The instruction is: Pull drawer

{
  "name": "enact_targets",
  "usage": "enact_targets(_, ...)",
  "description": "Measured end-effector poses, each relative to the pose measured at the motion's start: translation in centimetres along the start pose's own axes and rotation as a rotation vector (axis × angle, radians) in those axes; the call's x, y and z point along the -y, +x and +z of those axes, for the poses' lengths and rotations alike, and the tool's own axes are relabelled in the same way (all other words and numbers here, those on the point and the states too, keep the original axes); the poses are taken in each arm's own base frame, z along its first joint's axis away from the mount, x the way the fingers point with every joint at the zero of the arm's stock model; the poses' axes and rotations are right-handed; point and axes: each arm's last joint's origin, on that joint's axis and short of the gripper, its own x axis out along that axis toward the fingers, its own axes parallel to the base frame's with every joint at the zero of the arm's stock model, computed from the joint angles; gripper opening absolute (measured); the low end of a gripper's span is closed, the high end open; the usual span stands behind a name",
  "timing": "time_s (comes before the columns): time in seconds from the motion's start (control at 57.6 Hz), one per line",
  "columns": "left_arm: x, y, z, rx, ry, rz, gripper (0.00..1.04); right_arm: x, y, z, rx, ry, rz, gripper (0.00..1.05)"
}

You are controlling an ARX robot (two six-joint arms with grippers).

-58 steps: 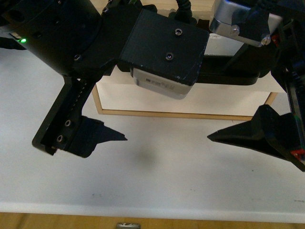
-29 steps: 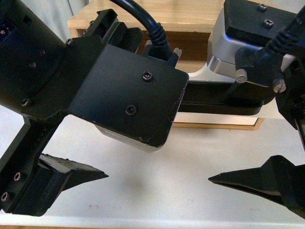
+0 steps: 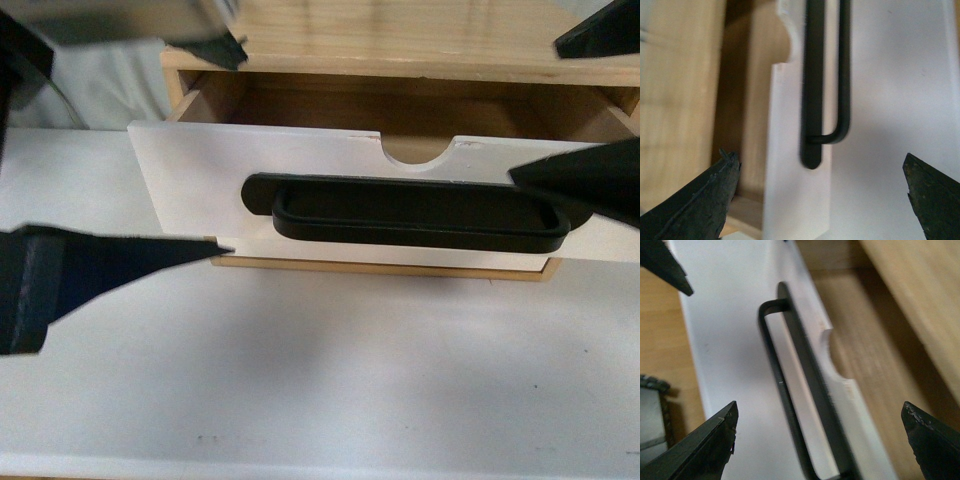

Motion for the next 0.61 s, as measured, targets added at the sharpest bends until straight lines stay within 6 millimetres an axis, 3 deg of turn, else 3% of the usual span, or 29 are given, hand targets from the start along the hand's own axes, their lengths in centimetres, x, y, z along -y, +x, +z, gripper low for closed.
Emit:
enact_targets(0.191, -0.7, -3.5, -0.1, 0.066, -0.135, 0.312, 0.98, -0.1, -3.3, -0.1, 0.084, 0.032, -0.228, 0.96)
enact_targets(0.26, -1.0, -5.2, -0.6, 0.054, -0.247, 0.505, 0.98, -0.6, -4.6, -0.2, 0.122, 0.048, -0.339, 0.96)
enact_targets(0.365, -0.4, -7.0, -1.2, 0.050, -0.384, 0.661, 0.98, -1.3, -5.9, -0.4, 0.157, 0.085, -0.460, 0.96)
enact_targets(0.608, 6.5, -10.0, -3.6, -0.022, -0.867, 0.838, 0.98, -4.7, -9.1, -3.1, 0.205, 0.315, -0.773, 0.96)
